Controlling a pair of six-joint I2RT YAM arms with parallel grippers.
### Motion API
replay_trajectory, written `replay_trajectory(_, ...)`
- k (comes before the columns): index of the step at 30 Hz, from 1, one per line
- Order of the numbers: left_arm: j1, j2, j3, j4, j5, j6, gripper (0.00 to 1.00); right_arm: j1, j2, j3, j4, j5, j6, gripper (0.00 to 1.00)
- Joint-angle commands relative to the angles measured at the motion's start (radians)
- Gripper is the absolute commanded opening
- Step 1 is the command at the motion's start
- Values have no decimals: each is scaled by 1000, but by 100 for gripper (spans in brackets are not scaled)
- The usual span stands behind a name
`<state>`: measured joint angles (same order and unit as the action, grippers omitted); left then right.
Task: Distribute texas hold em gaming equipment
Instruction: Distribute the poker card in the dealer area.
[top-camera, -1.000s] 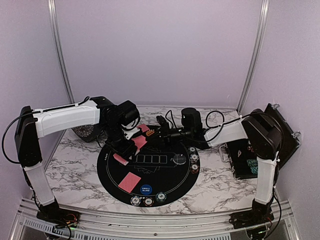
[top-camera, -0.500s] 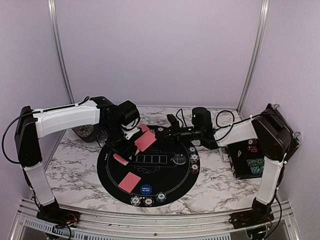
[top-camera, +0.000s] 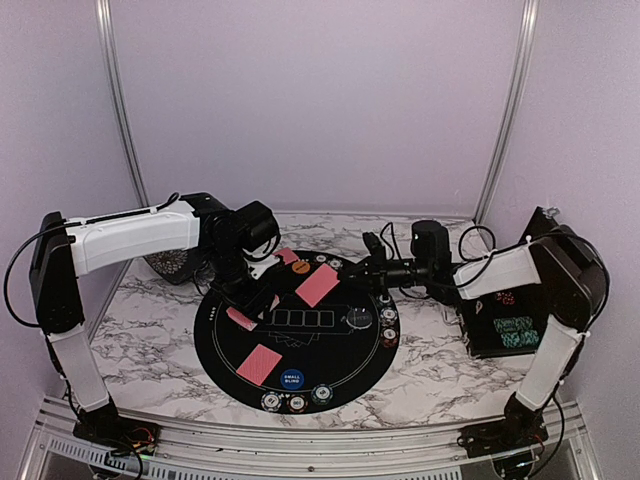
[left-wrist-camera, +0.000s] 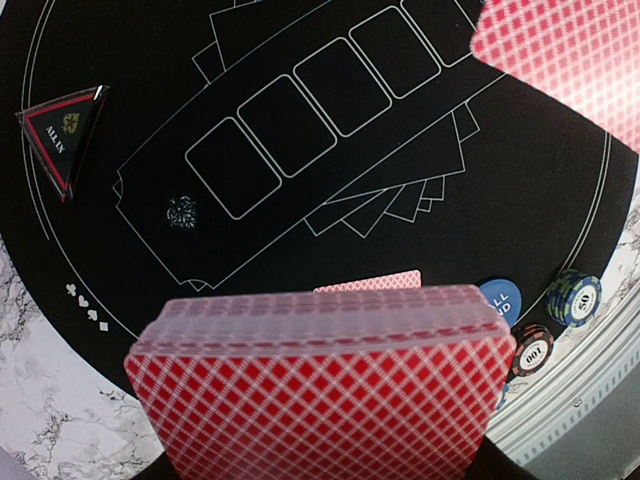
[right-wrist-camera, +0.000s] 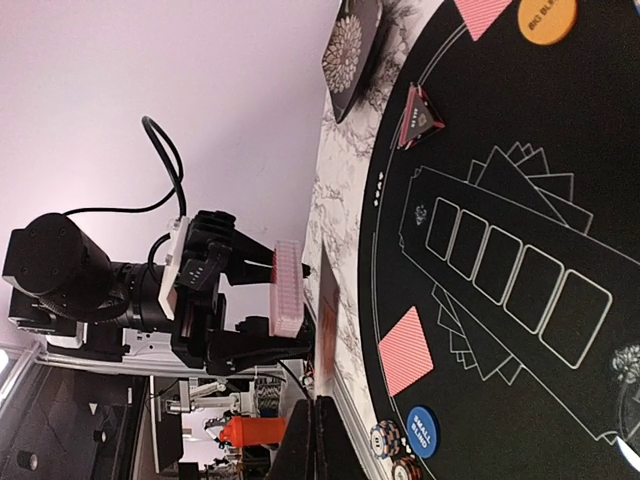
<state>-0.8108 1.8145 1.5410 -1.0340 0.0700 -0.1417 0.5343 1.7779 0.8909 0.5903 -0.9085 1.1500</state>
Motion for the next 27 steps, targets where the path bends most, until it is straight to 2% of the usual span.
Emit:
replay_trajectory(1,0,17,6,-14,2,8,58,-24,-47,-42,-25,11,-48,0)
replay_trajectory(8,-1,19,11,-13,1,11,57,-54,-96,-108,-112,21,-132,0)
replay_trajectory(14,-1,21,14,-13,1,15,57,-71,-135,-129,-298,59,-277,0)
replay_trajectory(27,1,25,18,-14,1,23,57,-97,-177,-147,-552,117,-490,0)
